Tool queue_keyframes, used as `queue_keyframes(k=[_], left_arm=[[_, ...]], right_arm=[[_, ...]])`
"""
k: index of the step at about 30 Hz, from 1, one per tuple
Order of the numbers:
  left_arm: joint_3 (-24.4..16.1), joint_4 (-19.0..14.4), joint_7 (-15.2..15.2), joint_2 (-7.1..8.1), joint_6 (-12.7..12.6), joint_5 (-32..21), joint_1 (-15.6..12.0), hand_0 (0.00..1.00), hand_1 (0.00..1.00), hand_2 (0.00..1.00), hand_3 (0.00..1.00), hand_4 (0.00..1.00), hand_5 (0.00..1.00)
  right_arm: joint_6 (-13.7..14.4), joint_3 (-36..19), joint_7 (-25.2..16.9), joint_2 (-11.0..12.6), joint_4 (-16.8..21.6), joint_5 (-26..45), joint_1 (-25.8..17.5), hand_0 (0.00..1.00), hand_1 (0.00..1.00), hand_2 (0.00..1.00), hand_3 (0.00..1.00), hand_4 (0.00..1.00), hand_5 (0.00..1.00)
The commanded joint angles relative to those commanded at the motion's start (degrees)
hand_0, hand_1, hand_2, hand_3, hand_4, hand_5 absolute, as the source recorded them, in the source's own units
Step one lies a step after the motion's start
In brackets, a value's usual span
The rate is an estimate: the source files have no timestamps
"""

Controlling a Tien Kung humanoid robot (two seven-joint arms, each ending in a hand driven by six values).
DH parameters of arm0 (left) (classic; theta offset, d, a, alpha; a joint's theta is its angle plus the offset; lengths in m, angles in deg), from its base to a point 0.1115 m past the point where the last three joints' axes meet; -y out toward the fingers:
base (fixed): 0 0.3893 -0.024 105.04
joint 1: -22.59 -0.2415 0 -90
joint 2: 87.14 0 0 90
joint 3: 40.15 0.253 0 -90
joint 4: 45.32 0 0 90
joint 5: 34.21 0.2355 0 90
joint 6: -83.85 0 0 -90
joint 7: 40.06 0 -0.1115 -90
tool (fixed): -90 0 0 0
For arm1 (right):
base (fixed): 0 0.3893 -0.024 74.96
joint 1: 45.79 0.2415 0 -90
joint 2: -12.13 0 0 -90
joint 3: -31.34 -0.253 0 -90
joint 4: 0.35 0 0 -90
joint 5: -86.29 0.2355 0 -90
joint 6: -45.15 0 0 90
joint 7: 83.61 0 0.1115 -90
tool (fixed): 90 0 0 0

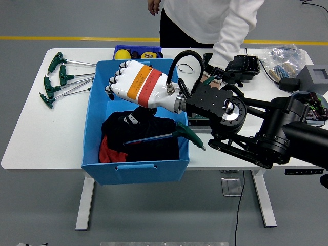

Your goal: Lift tool from toolbox,place it in box,lift tool from toolbox,place it in box

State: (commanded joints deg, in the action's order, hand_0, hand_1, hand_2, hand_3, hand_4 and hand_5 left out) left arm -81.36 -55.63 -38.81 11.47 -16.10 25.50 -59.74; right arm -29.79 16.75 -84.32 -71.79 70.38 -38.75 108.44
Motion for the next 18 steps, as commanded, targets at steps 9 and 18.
queue_keyframes(k=[9,18], left_arm=[[-0.15,0.0,0.09,0.07,0.05,0.15,0.1,0.746,0.709,0.7,0.662,0.675,0.623],[-0.8,0.0,0.04,0.08,0.05,0.17,-0.18,0.743,0.708,0.699,0.661,0.675,0.622]], right_arm=[[0.04,-0.8,-0.19,0.32,-0.17,0.15,-0.23,0.588,0.529,0.603,0.53,0.9,0.503],[-1.29,-3.48,-0.1,3.05,-0.84,-0.05,-0.64,0.589,0.528,0.603,0.529,0.905,0.502]])
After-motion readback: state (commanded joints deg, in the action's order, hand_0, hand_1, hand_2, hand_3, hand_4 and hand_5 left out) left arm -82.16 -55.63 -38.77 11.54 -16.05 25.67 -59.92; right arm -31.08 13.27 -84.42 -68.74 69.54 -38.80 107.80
